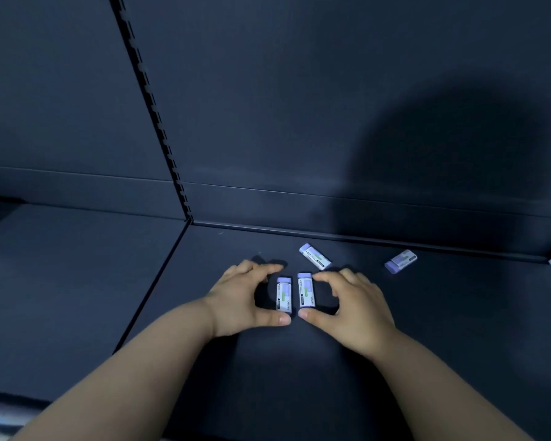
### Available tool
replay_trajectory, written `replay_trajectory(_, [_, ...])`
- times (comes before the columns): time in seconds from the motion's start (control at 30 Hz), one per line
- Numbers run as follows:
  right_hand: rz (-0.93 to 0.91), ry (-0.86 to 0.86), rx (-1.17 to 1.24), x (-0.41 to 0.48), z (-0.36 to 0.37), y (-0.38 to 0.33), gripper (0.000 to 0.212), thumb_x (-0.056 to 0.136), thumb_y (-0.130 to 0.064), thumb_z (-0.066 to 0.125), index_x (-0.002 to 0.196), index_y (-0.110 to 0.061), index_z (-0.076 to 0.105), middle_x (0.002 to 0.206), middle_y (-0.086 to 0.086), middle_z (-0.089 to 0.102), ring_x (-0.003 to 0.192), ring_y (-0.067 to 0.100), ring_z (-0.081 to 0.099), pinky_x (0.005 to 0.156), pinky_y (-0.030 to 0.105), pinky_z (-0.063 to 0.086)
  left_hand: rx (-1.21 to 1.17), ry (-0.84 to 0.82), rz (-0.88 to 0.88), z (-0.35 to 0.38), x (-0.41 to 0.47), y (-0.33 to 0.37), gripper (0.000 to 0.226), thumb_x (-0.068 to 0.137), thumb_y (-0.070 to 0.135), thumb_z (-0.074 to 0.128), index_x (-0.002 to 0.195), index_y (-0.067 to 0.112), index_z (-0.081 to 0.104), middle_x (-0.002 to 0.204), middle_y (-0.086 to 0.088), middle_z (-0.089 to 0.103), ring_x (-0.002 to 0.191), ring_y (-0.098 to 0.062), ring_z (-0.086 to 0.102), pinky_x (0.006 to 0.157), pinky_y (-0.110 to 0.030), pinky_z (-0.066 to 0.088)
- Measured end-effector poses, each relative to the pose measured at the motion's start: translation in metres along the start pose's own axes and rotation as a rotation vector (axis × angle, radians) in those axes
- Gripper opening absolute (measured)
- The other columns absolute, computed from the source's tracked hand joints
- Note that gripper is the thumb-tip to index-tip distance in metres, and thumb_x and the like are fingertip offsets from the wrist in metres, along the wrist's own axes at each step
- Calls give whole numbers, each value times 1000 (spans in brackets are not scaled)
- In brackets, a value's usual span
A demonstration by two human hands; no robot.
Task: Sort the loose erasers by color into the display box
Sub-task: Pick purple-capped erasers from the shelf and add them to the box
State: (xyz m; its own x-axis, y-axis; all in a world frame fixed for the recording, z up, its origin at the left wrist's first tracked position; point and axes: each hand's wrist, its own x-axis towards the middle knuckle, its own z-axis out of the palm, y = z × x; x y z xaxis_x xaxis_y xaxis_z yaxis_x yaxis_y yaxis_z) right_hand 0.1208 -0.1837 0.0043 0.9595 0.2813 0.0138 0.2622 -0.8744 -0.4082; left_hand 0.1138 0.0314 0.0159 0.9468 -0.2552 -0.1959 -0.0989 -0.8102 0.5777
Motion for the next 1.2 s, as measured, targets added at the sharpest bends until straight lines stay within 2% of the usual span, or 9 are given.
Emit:
replay_trajectory(0.13, [31, -198, 3, 9, -17, -6, 80, 70, -65, 63, 139, -46, 27, 131, -14, 43, 123, 10, 41, 100, 31, 38, 66, 3, -2, 2, -1, 10, 78, 71, 55, 71, 138, 41, 33, 119, 14, 35, 123, -9, 33, 106, -26, 30])
replay_trajectory(0.27, [18, -318, 7, 17, -29, -10, 73, 71, -59, 67, 134, -47, 33, 135, -14, 41, 122, 9, 41, 94, 29, 39, 223, -13, -33, 2, -3, 20, 80, 77, 58, 63, 143, 32, 27, 130, 8, 35, 126, -15, 34, 105, -32, 32])
replay_trajectory(0.43, [18, -251, 68, 8, -29, -13, 66, 69, -53, 73, 126, -43, 40, 116, -16, 43, 112, 8, 46, 85, 25, 40, 410, 83, -9, -1, -11, 23, 76, 76, 68, 55, 139, 34, 31, 132, 10, 37, 126, -12, 34, 102, -30, 27])
replay_trajectory(0.73, [-99, -124, 93, -3, -35, -61, 67, 72, -49, 72, 128, -46, 36, 122, -22, 39, 102, 0, 44, 91, 24, 39, 571, 270, 128, -39, -50, 10, 74, 76, 69, 51, 138, 38, 26, 129, 15, 37, 120, -9, 36, 98, -28, 23])
replay_trajectory(0.8, [-121, -105, 81, -5, -34, -84, 67, 71, -50, 72, 127, -48, 35, 116, -22, 39, 101, 0, 44, 86, 21, 39, 557, 336, 177, -52, -63, -4, 74, 71, 70, 57, 133, 37, 36, 120, 14, 45, 111, -10, 46, 92, -29, 30])
replay_trajectory(0.87, [-139, -76, 75, -4, -28, -110, 68, 70, -51, 72, 127, -49, 35, 108, -22, 38, 101, 1, 44, 84, 20, 38, 544, 390, 216, -63, -76, -23, 73, 59, 72, 63, 120, 34, 50, 101, 14, 55, 90, -10, 58, 78, -28, 38])
replay_trajectory(0.93, [-145, -53, 92, -2, -18, -141, 69, 70, -51, 72, 128, -50, 34, 102, -22, 36, 100, 2, 46, 85, 19, 38, 520, 461, 235, -76, -89, -49, 71, 54, 74, 61, 113, 34, 53, 92, 16, 57, 79, -8, 59, 71, -26, 39])
replay_trajectory(1.1, [-149, -38, 152, 8, 19, -233, 68, 70, -51, 72, 127, -52, 33, 100, -24, 37, 96, -1, 45, 84, 19, 41, 501, 556, 242, -122, -127, -123, 73, 53, 74, 63, 113, 34, 50, 92, 17, 56, 79, -8, 59, 70, -28, 42])
replay_trajectory(1.2, [-143, -12, 193, 17, 47, -294, 68, 69, -52, 71, 125, -53, 33, 104, -25, 38, 97, -3, 45, 83, 18, 43, 484, 564, 222, -157, -152, -174, 69, 58, 75, 50, 114, 35, 48, 92, 17, 56, 80, -7, 59, 70, -28, 42])
